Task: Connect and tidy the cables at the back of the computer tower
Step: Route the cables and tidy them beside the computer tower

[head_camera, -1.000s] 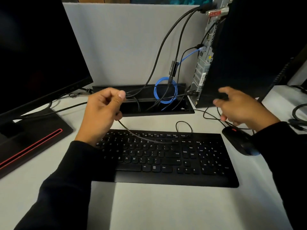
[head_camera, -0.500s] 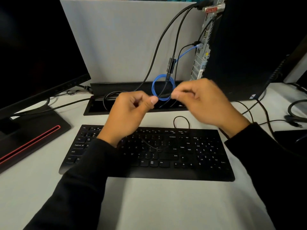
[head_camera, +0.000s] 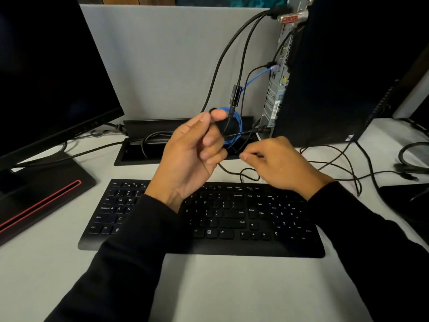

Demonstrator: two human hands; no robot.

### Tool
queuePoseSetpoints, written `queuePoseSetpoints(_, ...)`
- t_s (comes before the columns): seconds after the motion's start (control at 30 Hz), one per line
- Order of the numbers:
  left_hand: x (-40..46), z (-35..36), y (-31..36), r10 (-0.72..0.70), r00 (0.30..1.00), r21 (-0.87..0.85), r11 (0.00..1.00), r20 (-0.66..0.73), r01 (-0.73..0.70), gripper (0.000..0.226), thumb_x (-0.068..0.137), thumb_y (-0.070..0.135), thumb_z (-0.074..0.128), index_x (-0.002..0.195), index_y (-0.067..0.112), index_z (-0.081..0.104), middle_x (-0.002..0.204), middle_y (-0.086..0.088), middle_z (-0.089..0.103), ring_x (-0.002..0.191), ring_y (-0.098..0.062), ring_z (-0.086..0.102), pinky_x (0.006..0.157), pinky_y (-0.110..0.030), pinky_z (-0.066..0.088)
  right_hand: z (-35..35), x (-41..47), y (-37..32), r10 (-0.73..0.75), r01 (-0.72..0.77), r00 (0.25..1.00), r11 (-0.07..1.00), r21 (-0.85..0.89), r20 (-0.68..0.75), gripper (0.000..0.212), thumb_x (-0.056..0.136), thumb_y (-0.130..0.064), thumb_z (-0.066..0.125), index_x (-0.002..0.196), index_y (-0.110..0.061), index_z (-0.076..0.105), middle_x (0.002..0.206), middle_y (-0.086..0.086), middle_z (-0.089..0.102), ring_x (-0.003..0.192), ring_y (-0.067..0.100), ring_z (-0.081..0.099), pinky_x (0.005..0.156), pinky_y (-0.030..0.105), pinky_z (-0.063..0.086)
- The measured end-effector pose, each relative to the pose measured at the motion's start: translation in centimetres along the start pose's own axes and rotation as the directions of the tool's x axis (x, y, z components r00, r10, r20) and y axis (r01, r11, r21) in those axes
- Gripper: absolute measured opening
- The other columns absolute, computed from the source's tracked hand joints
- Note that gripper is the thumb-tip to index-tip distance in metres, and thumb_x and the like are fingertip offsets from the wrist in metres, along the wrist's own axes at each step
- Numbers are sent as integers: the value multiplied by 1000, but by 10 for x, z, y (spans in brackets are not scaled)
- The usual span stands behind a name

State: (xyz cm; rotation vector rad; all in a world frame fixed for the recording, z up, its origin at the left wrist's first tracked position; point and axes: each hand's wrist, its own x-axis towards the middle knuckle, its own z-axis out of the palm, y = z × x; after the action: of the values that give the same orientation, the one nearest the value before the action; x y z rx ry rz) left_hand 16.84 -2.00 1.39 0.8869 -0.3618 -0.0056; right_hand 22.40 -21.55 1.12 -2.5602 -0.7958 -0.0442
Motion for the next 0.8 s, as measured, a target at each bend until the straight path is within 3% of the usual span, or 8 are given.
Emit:
queuePoseSetpoints(0.1, 11, 10, -5, 95, 992, 317, 946, -78, -66, 27, 108, 11, 42, 110, 5, 69, 72, -4, 65, 53, -12, 49, 52, -24, 40, -5, 1, -12, -88, 88, 996, 994, -66, 11, 29, 104, -37, 51, 89, -21, 69, 64, -8, 55, 62, 9, 55, 64, 34, 46)
queuePoseSetpoints(0.17, 15, 17, -12, 170, 981, 536, 839, -96, -93, 25, 108, 8, 44, 113, 2, 68, 88, -9, 74, 70, -16, 65, 69, -27, 54, -11, -1, -18, -131, 133, 991, 982, -133, 24, 28, 99, -41, 42, 92, -27, 65, 73, -9, 56, 68, 16, 60, 67, 42, 54)
queuePoseSetpoints(0.3, 18, 14, -20, 262, 962, 749, 652, -71, -123, 23, 108, 13, 45, 113, 7, 67, 108, -8, 75, 104, -18, 72, 95, -41, 58, -25, -4, -23, -172, 190, 977, 970, -149, 123, 26, 98, -24, 52, 74, -32, 48, 73, -8, 53, 66, 17, 58, 66, 46, 56)
queuePoseSetpoints(0.47, 11, 14, -30, 182, 983, 882, 467, -18, -70, 24, 109, 25, 42, 99, 17, 62, 82, -4, 67, 75, -28, 66, 71, -51, 59, -34, -4, -26, -255, 245, 966, 954, -174, -39, 24, 92, -31, 68, 72, -29, 55, 72, -13, 51, 71, 12, 54, 66, 45, 56)
queuePoseSetpoints(0.57, 10, 15, -29, 48, 998, 788, 616, -47, 8, 27, 111, 17, 37, 97, 9, 58, 64, -4, 56, 51, -18, 52, 51, -29, 47, -40, -3, -19, -252, 235, 935, 967, -95, -251, 25, 80, -36, 84, 75, -24, 62, 72, -14, 55, 70, 11, 56, 63, 43, 55)
queuePoseSetpoints(0.67, 11, 11, -25, -141, 981, 515, 836, -131, 189, 34, 112, 17, 33, 90, 7, 57, 55, 2, 32, 47, -11, 22, 45, -24, 22, -41, -2, -7, -190, 244, 903, 965, 97, -386, 18, 81, -32, 85, 80, -20, 71, 71, -4, 63, 66, 17, 60, 63, 42, 53)
queuePoseSetpoints(0.73, 10, 10, -24, -241, 957, 378, 881, -161, 285, 39, 112, 17, 32, 87, 5, 59, 56, 4, 26, 48, -9, 18, 46, -24, 19, -38, -1, 1, -86, 188, 938, 940, 284, -334, 8, 89, -24, 79, 96, -20, 79, 76, -2, 70, 72, 16, 66, 71, 40, 56)
queuePoseSetpoints(0.8, 9, 11, -25, -283, 947, 298, 901, -150, 316, 39, 111, 17, 34, 86, 4, 62, 58, 3, 26, 49, -10, 20, 47, -23, 21, -31, -3, 5, -8, 80, 989, 862, 501, -144, 17, 99, -18, 67, 112, -18, 78, 76, -11, 73, 66, 6, 64, 65, 27, 53)
